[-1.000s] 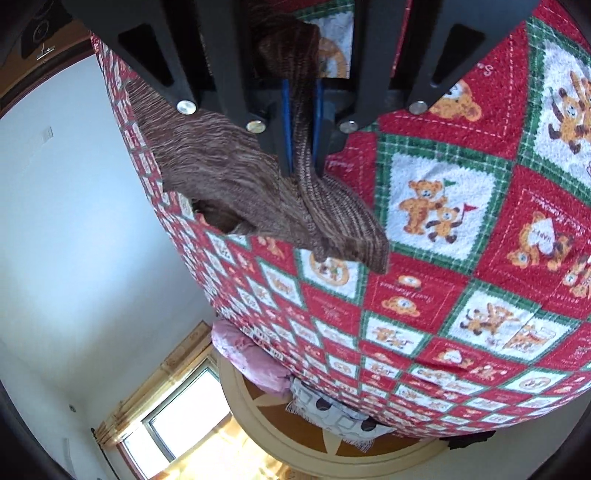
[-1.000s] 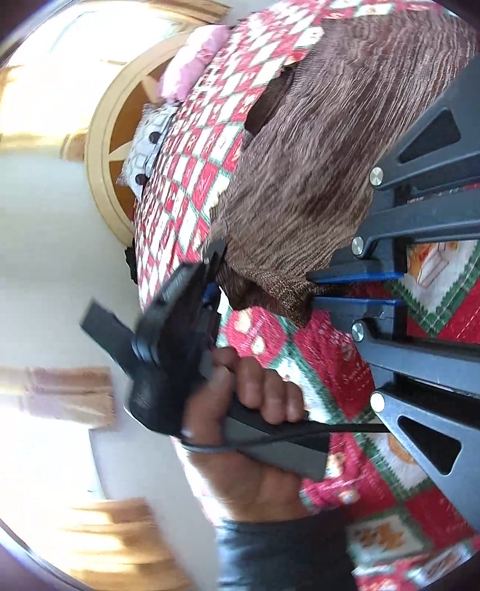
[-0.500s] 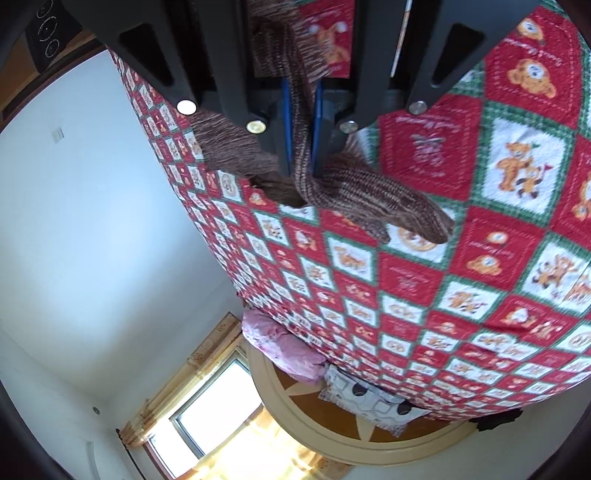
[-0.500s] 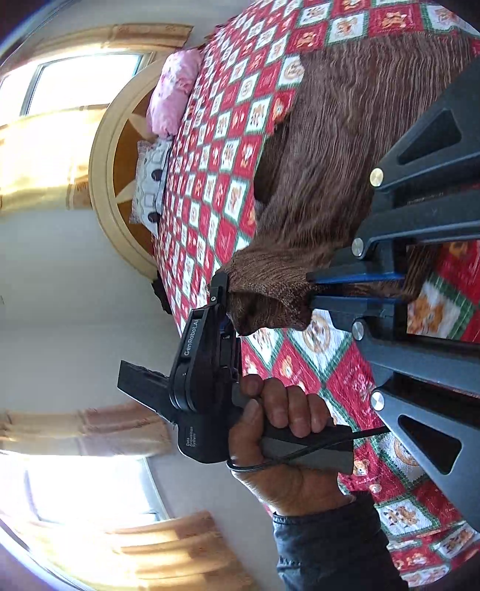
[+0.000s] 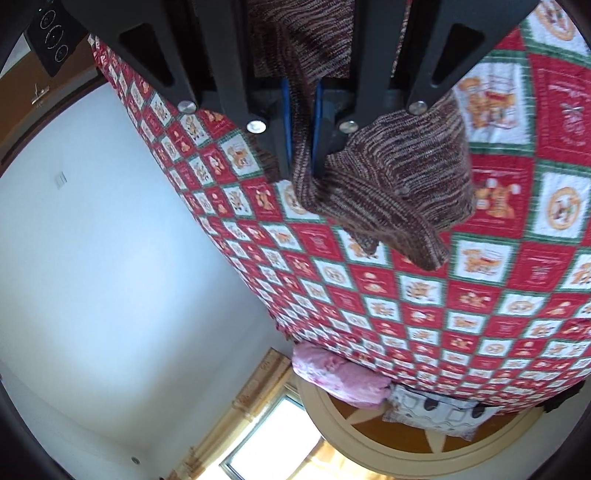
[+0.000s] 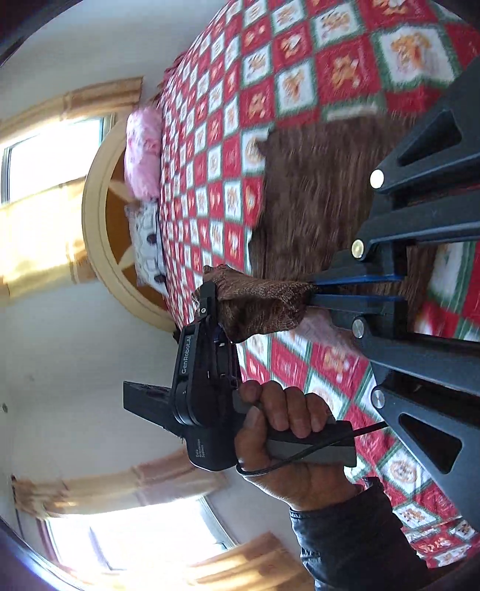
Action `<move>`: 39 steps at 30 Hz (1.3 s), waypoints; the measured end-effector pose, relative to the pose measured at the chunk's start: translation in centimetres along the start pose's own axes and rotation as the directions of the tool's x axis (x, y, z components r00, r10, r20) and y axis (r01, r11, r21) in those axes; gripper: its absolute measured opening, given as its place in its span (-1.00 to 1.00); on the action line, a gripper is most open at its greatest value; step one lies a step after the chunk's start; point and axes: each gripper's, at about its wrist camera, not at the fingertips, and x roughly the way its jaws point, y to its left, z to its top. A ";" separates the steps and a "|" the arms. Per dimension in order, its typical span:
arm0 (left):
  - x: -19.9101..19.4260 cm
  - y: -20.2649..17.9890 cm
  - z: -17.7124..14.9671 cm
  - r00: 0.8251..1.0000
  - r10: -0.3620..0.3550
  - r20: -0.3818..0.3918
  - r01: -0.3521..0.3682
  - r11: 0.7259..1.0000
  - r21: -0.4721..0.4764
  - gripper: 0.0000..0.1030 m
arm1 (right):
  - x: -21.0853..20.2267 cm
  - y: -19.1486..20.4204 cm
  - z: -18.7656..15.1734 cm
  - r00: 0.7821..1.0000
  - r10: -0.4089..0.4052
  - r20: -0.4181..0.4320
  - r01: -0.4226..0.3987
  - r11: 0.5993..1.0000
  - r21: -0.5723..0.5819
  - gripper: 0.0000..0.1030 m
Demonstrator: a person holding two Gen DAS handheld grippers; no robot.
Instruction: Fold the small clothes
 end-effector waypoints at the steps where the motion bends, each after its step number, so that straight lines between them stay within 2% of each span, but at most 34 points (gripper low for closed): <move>1: 0.6 -0.5 -0.1 1.000 -0.004 -0.010 0.004 1.000 0.006 -0.82 | -0.4 -1.0 -0.3 1.000 -0.010 -0.001 0.010 1.000 0.018 -0.94; 4: 3.0 -2.5 -0.5 0.999 -0.014 -0.050 0.015 0.999 0.035 -0.82 | -1.1 -3.7 -1.0 0.999 -0.031 -0.014 0.032 0.997 0.069 -0.94; 10: 7.3 -5.8 -2.0 0.990 0.016 -0.141 0.002 0.992 0.129 -0.82 | -2.1 -8.2 -3.4 0.997 -0.045 -0.067 0.057 0.981 0.183 -0.94; 15: 10.4 -7.7 -3.6 0.974 0.107 -0.201 -0.062 0.974 0.220 -0.80 | -1.6 -10.9 -5.5 0.992 -0.021 -0.125 0.055 0.959 0.279 -0.94; 17: 10.7 -8.6 -4.1 0.969 0.155 -0.191 -0.100 0.958 0.270 -0.72 | -1.5 -11.5 -6.3 0.990 -0.001 -0.142 0.046 0.949 0.313 -0.94; 19: 9.7 -9.4 -4.2 0.978 0.146 -0.151 -0.096 0.950 0.298 -0.72 | -1.8 -12.0 -7.1 0.989 0.009 -0.147 0.043 0.939 0.341 -0.94; 21: 8.8 -10.0 -3.9 0.983 0.133 -0.124 -0.088 0.945 0.315 -0.62 | -2.1 -12.5 -7.6 0.988 0.030 -0.152 0.028 0.930 0.367 -0.94; 23: 7.8 -10.2 -3.8 0.983 0.156 -0.094 -0.116 0.935 0.334 -0.13 | -2.0 -13.0 -8.0 0.986 0.038 -0.164 0.028 0.923 0.383 -0.94; 25: 6.3 -9.8 -4.3 0.980 0.193 -0.057 -0.161 0.922 0.353 0.08 | -2.2 -13.4 -8.3 0.986 0.038 -0.164 0.031 0.917 0.398 -0.94; 29: 3.6 -7.7 -6.9 0.956 0.292 -0.036 -0.256 0.885 0.389 0.09 | -2.9 -13.8 -8.5 0.989 0.044 -0.141 0.020 0.907 0.422 -0.92; 30: 2.8 -6.9 -8.0 0.945 0.325 -0.030 -0.287 0.873 0.394 0.09 | -3.2 -13.7 -8.4 0.991 0.028 -0.130 0.029 0.908 0.417 -0.92; 34: 0.5 -4.5 -11.4 0.921 0.388 -0.013 -0.352 0.849 0.394 0.18 | -4.3 -12.7 -7.2 0.997 -0.021 -0.077 0.047 0.935 0.352 -0.92; 36: -0.1 -3.5 -12.5 0.917 0.398 -0.015 -0.362 0.847 0.389 0.26 | -4.0 -12.4 -6.3 0.997 -0.028 -0.076 0.051 0.945 0.322 -0.91; 37: -0.2 -3.1 -12.9 0.917 0.398 -0.025 -0.360 0.853 0.378 0.28 | -3.7 -12.1 -5.6 0.996 -0.040 -0.080 0.062 0.951 0.303 -0.87; 38: -0.1 -2.7 -13.1 0.918 0.394 -0.035 -0.355 0.859 0.368 0.28 | -3.4 -11.8 -4.9 0.995 -0.056 -0.082 0.077 0.956 0.283 -0.59; 39: -0.1 -2.4 -13.3 0.920 0.389 -0.046 -0.349 0.866 0.358 0.28 | -3.1 -11.6 -4.4 0.995 -0.063 -0.083 0.083 0.960 0.268 -0.03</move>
